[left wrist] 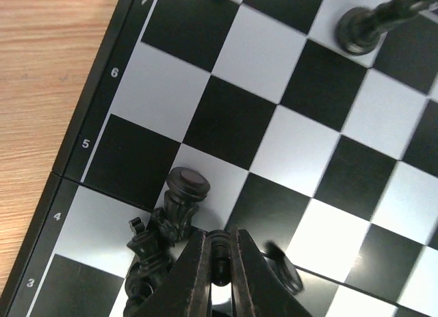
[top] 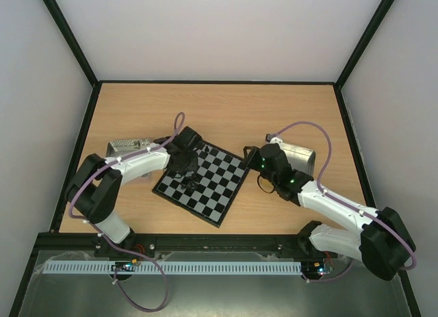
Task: Set up the chess pieces on the board
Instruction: Pick up the chess piece from the chessboard, then place the chess piece on the chessboard.
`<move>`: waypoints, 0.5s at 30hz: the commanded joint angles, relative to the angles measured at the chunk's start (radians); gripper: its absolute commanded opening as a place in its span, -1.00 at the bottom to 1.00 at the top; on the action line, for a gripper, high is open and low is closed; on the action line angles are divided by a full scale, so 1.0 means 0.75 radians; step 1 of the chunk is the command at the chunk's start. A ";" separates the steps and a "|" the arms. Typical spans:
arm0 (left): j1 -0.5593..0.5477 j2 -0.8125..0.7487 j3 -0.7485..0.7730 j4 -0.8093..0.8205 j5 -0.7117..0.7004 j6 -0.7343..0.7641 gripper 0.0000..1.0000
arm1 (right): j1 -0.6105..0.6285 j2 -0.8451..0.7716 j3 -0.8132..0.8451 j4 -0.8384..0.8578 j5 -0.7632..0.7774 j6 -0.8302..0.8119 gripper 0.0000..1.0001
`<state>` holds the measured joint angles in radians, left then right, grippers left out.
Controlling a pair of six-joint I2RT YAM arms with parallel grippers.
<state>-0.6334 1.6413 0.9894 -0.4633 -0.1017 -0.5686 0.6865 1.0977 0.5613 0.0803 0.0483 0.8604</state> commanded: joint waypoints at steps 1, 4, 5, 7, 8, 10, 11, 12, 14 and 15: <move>0.007 -0.111 0.083 -0.063 0.028 0.039 -0.91 | -0.006 -0.049 -0.001 0.033 0.076 0.006 -0.28; 0.010 -0.136 0.126 -0.071 0.024 0.058 -0.89 | -0.006 -0.062 0.002 0.032 0.094 0.008 -0.28; 0.016 -0.134 0.147 -0.068 0.013 0.062 -0.90 | -0.005 -0.067 0.001 0.032 0.100 0.008 -0.28; 0.029 -0.108 0.174 -0.066 -0.025 0.068 -0.89 | -0.006 -0.069 -0.002 0.030 0.114 0.010 -0.28; 0.037 -0.089 0.193 -0.074 -0.046 0.067 -0.89 | -0.006 -0.071 -0.004 0.029 0.118 0.010 -0.28; 0.055 -0.045 0.221 -0.064 -0.077 0.069 -0.88 | -0.006 -0.073 -0.009 0.029 0.122 0.011 -0.28; 0.066 -0.021 0.231 -0.055 -0.076 0.069 -0.88 | -0.005 -0.075 -0.010 0.027 0.122 0.012 -0.28; 0.080 0.005 0.243 -0.045 -0.068 0.067 -0.88 | -0.005 -0.077 -0.010 0.025 0.122 0.013 -0.28; 0.104 0.056 0.265 -0.024 -0.052 0.067 -0.88 | -0.005 -0.082 -0.012 0.017 0.120 0.011 -0.28; 0.114 0.080 0.275 -0.014 -0.045 0.068 -0.88 | -0.005 -0.087 -0.012 0.014 0.118 0.013 -0.27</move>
<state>-0.5785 1.6299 1.1637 -0.4816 -0.1246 -0.5301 0.6865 1.0599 0.5613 0.0811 0.1051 0.8639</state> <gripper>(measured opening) 0.073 0.362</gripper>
